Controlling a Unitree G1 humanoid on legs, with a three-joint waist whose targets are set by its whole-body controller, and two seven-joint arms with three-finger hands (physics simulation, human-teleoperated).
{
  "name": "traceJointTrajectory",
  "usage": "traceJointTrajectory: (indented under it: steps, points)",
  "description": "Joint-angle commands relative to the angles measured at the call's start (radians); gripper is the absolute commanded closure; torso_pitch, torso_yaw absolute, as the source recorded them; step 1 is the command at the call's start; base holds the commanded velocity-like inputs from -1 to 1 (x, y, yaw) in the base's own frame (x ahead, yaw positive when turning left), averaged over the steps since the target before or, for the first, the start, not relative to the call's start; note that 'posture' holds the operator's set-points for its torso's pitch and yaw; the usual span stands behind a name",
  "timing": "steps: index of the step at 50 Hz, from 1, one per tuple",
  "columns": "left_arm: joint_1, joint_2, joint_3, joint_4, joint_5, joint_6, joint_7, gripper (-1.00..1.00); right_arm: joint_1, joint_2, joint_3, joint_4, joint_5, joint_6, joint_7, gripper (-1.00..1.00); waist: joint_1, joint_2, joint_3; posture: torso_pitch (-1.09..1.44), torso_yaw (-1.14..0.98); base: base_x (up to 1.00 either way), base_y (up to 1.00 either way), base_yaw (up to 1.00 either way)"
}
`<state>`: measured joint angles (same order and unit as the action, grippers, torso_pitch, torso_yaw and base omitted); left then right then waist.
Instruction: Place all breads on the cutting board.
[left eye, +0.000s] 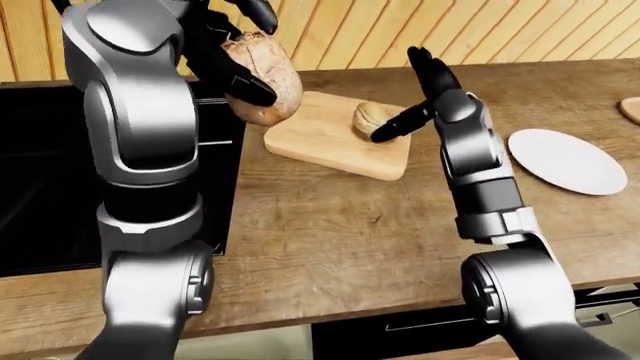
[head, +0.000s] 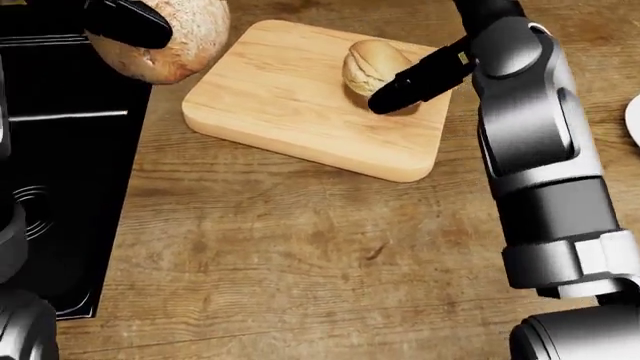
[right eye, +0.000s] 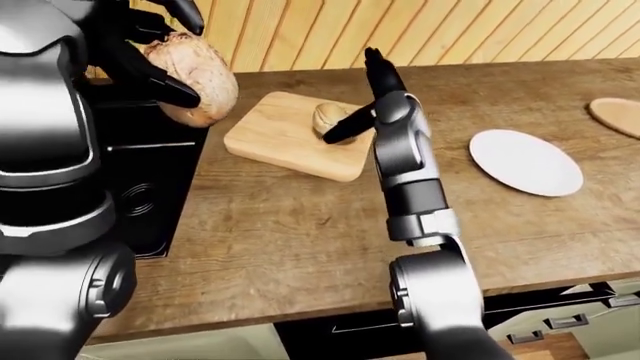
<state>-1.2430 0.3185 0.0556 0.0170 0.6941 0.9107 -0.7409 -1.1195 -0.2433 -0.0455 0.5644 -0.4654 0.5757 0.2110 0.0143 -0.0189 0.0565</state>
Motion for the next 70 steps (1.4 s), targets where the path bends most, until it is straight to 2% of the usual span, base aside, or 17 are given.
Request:
traceJointTrajectory:
  steps: [1, 8, 12, 18, 22, 32, 40, 49, 65, 67, 70]
  points:
    - [-0.052, -0.008, 0.002, 0.027, -0.017, -0.056, 0.063, 1.0, -0.016, -0.024, -0.014, -0.113, -0.012, 0.029, 0.025, -1.0, -0.001, 0.0, -0.035, 0.0, 0.0, 0.0, 0.0, 0.0]
    - [-0.102, -0.065, -0.03, 0.179, -0.037, -0.124, 0.15, 1.0, 0.064, -0.046, -0.026, -0.343, -0.027, 0.135, 0.104, -1.0, 0.0, -0.009, -0.036, 0.0, 0.0, 0.0, 0.0, 0.0]
    - [-0.142, -0.101, -0.04, 0.324, -0.047, -0.204, 0.222, 1.0, 0.099, -0.053, -0.025, -0.437, -0.038, 0.172, 0.149, -1.0, -0.001, -0.013, -0.037, 0.0, 0.0, 0.0, 0.0, 0.0]
    - [-0.222, -0.12, -0.012, 0.633, -0.114, -0.361, 0.383, 1.0, 0.107, -0.062, -0.036, -0.477, -0.039, 0.184, 0.174, -1.0, -0.002, -0.013, -0.042, 0.0, 0.0, 0.0, 0.0, 0.0]
    - [-0.272, -0.13, -0.013, 0.849, -0.161, -0.467, 0.493, 1.0, 0.106, -0.062, -0.036, -0.49, -0.041, 0.189, 0.18, -1.0, -0.003, -0.014, -0.045, 0.0, 0.0, 0.0, 0.0, 0.0]
    - [-0.331, -0.13, -0.005, 1.098, -0.228, -0.591, 0.628, 1.0, 0.076, -0.062, -0.038, -0.452, -0.033, 0.177, 0.166, -1.0, -0.007, -0.013, -0.049, 0.0, 0.0, 0.0, 0.0, 0.0]
    - [-0.342, -0.147, 0.003, 1.182, -0.268, -0.634, 0.692, 1.0, 0.064, -0.06, -0.036, -0.43, -0.029, 0.166, 0.156, -1.0, -0.008, -0.011, -0.05, 0.0, 0.0, 0.0, 0.0, 0.0]
    - [-0.333, -0.167, 0.01, 1.211, -0.313, -0.676, 0.726, 1.0, 0.071, -0.058, -0.036, -0.435, -0.027, 0.165, 0.153, -1.0, -0.009, -0.011, -0.05, 0.0, 0.0, 0.0, 0.0, 0.0]
    - [-0.297, -0.192, 0.01, 1.244, -0.331, -0.718, 0.778, 1.0, 0.093, -0.055, -0.038, -0.429, -0.017, 0.146, 0.14, -1.0, -0.01, -0.009, -0.054, 0.0, 0.0, 0.0, 0.0, 0.0]
    - [-0.295, -0.194, 0.009, 1.244, -0.33, -0.721, 0.779, 0.96, 0.096, -0.056, -0.037, -0.427, -0.017, 0.142, 0.139, -1.0, -0.009, -0.009, -0.054, 0.0, 0.0, 0.0, 0.0, 0.0]
    - [-0.287, -0.204, 0.007, 1.248, -0.329, -0.725, 0.788, 0.8, 0.107, -0.055, -0.038, -0.428, -0.016, 0.135, 0.136, -1.0, -0.009, -0.01, -0.056, 0.0, 0.0, 0.0, 0.0, 0.0]
